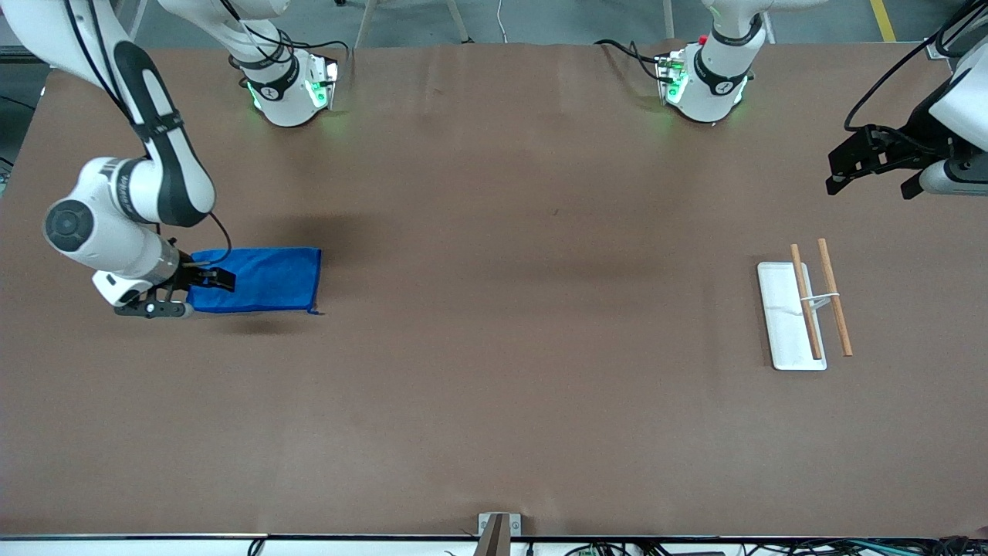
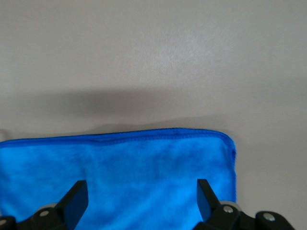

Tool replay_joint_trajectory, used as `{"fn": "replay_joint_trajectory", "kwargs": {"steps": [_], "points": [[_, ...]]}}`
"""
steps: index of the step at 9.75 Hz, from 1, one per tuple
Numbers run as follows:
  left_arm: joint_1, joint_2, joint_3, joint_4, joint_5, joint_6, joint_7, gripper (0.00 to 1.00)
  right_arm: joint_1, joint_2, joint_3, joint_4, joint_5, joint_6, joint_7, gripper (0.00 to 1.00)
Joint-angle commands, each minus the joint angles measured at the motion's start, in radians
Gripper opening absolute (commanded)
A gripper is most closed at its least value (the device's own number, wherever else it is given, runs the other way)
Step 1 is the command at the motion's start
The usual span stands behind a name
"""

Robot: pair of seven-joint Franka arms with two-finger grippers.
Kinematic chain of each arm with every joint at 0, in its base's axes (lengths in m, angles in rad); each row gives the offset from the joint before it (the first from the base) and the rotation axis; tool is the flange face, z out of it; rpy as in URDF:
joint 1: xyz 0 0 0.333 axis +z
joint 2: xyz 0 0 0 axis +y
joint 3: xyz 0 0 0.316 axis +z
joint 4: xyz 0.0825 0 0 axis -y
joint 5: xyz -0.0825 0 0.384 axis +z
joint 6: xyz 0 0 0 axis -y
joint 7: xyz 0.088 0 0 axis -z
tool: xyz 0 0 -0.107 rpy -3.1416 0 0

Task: Right arm passes towel to left arm to hang
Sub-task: 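Lower the right gripper onto the blue towel edge and close it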

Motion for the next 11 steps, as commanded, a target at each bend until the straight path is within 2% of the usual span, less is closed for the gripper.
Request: {"fn": "replay_joint_trajectory", "kwargs": {"steps": [1,2,4,10,11], "points": [[-0.003,0.016,-0.005,-0.014,0.016,-0.010,-0.017,1.00,-0.010,0.011,0.009,-0.035,-0.005,0.037,-0.028,1.00],[-0.003,0.016,-0.005,-0.014,0.016,-0.010,-0.016,1.00,-0.013,0.011,0.009,-0.054,-0.004,0.040,-0.030,1.00],[-0.003,0.013,-0.006,-0.016,0.016,-0.012,-0.017,1.00,-0.010,0.020,0.010,-0.129,0.004,0.141,-0.030,1.00],[-0.005,0.012,-0.008,-0.016,0.014,-0.015,-0.017,1.00,-0.007,0.060,0.013,-0.141,0.007,0.177,-0.029,1.00],[-0.005,0.012,-0.008,-0.016,0.016,-0.013,-0.016,1.00,-0.007,0.064,0.015,-0.141,0.007,0.178,-0.029,0.96]]}}
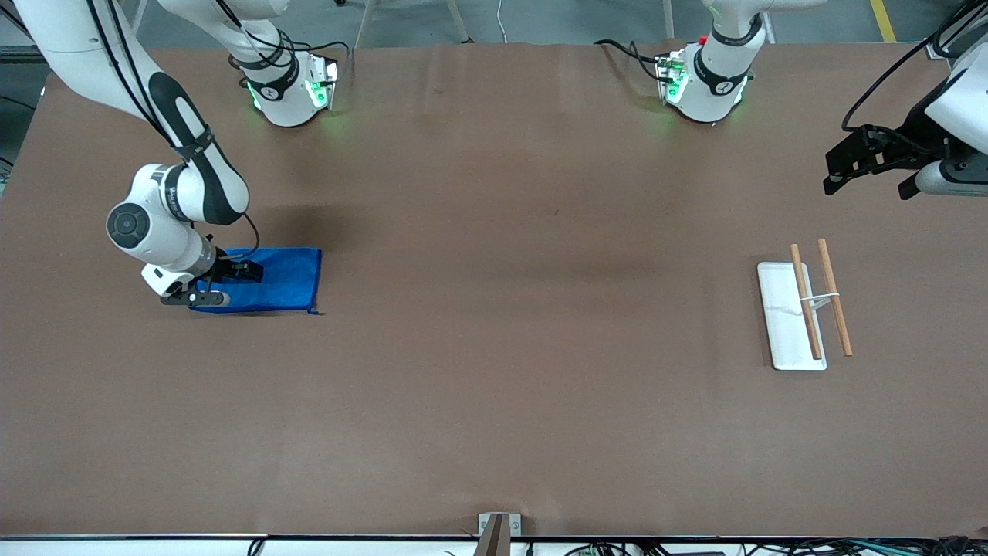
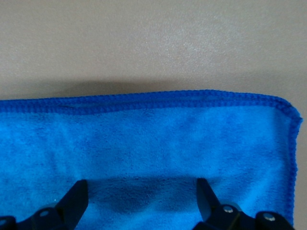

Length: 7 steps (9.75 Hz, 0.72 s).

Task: Right arm passes towel to left arm to hang
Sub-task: 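Lower the right gripper onto the blue towel edge and close it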

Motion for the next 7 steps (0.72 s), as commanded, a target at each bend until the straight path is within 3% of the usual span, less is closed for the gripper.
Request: {"fn": "replay_joint_trajectory", "kwargs": {"steps": [1,3,6,7], "points": [[-0.003,0.012,-0.005,-0.016,0.016,-0.013,-0.016,1.00,-0.007,0.005,0.008,-0.013,0.006,0.020,-0.012,0.91],[-0.001,0.012,-0.005,-0.014,0.014,-0.013,-0.016,1.00,-0.005,0.005,0.008,-0.012,0.006,0.018,-0.012,0.70],[-0.001,0.012,-0.005,-0.012,0.016,-0.013,-0.016,1.00,-0.005,0.003,0.010,-0.009,0.005,0.009,-0.010,0.21],[-0.001,0.013,-0.005,-0.012,0.014,-0.013,-0.016,1.00,-0.007,-0.001,0.010,-0.002,0.006,0.006,-0.009,0.11]]}}
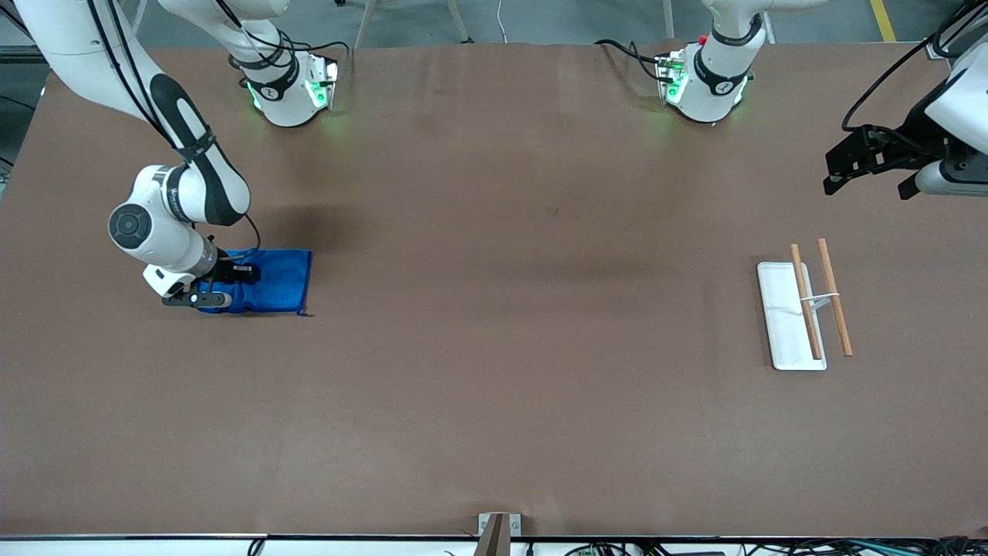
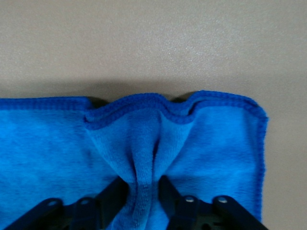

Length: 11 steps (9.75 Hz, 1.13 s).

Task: Right arm passes towel to left arm to hang
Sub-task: 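Lift the blue towel with the right gripper toward the table middle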

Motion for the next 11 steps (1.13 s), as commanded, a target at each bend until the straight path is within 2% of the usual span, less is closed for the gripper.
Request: {"fn": "replay_joint_trajectory", "kwargs": {"steps": [1,3,4,6,8,9,11], "points": [[-0.001,0.013,-0.005,-0.009,0.014,-0.013,-0.014,1.00,-0.005,-0.005,0.008,0.010,0.004,-0.034,-0.009,0.09],[0.000,0.013,-0.005,-0.011,0.014,-0.013,-0.011,1.00,-0.004,-0.046,0.014,0.152,0.009,-0.301,-0.010,0.05],[-0.001,0.013,-0.005,-0.011,0.014,-0.013,-0.003,1.00,-0.001,-0.057,0.015,0.267,0.064,-0.471,-0.013,0.03],[0.006,0.013,-0.004,-0.009,0.003,-0.011,0.010,1.00,0.022,-0.065,0.028,0.464,0.241,-0.730,-0.019,0.01],[0.005,0.012,0.002,-0.006,-0.003,-0.011,0.026,1.00,0.030,-0.067,0.083,0.614,0.289,-0.858,0.023,0.01],[0.005,0.012,0.001,-0.006,-0.003,-0.011,0.027,1.00,0.029,-0.074,0.150,0.650,0.341,-0.875,0.109,0.01],[0.000,0.013,-0.002,-0.009,-0.003,-0.011,0.029,1.00,0.045,-0.083,0.260,0.658,0.578,-0.832,0.204,0.01]]}}
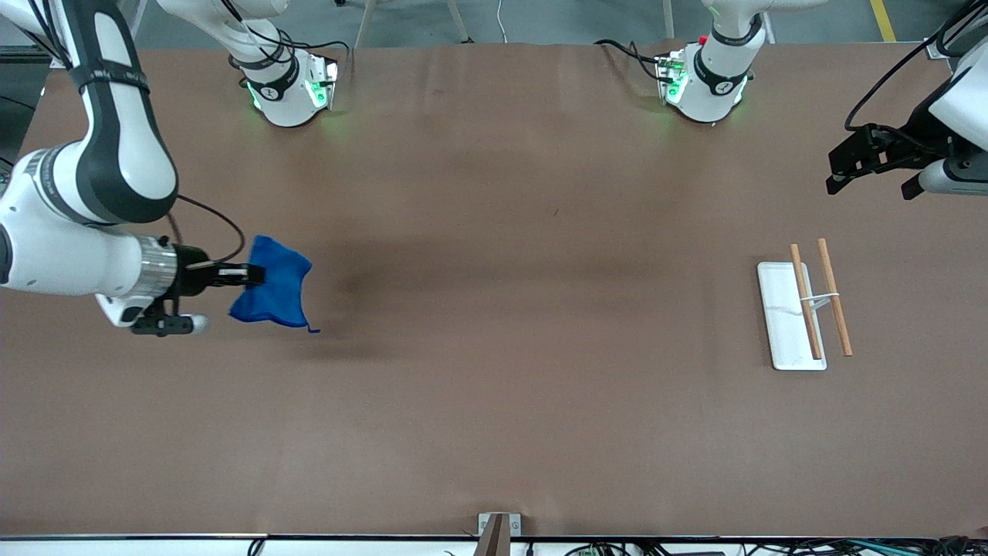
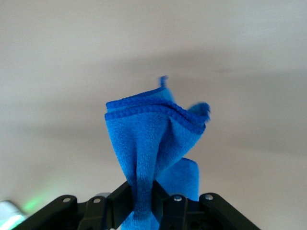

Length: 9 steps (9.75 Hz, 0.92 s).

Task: Right arm passes towel to left arm to hang
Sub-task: 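Lift the blue towel with the right gripper toward the table middle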

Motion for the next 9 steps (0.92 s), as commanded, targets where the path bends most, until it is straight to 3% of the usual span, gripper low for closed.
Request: {"fn": "replay_joint_trajectory", "kwargs": {"steps": [1,4,6,7,9], "points": [[-0.003,0.013,-0.005,-0.014,-0.002,-0.011,0.012,1.00,0.020,-0.004,0.106,0.000,0.182,0.084,0.094,0.01],[-0.004,0.015,-0.010,-0.020,-0.026,-0.011,0.014,1.00,0.075,0.005,0.262,-0.028,0.478,0.340,0.111,0.01],[0.002,0.017,-0.010,-0.045,-0.123,-0.011,0.131,1.00,0.085,0.059,0.417,-0.025,0.609,0.528,0.093,0.01],[0.005,0.020,-0.010,-0.063,-0.164,-0.008,0.202,1.00,0.083,0.079,0.484,-0.023,0.712,0.582,0.068,0.01],[0.001,0.033,-0.010,-0.072,-0.231,-0.008,0.206,1.00,0.094,0.082,0.541,-0.032,0.978,0.588,-0.104,0.01]]}}
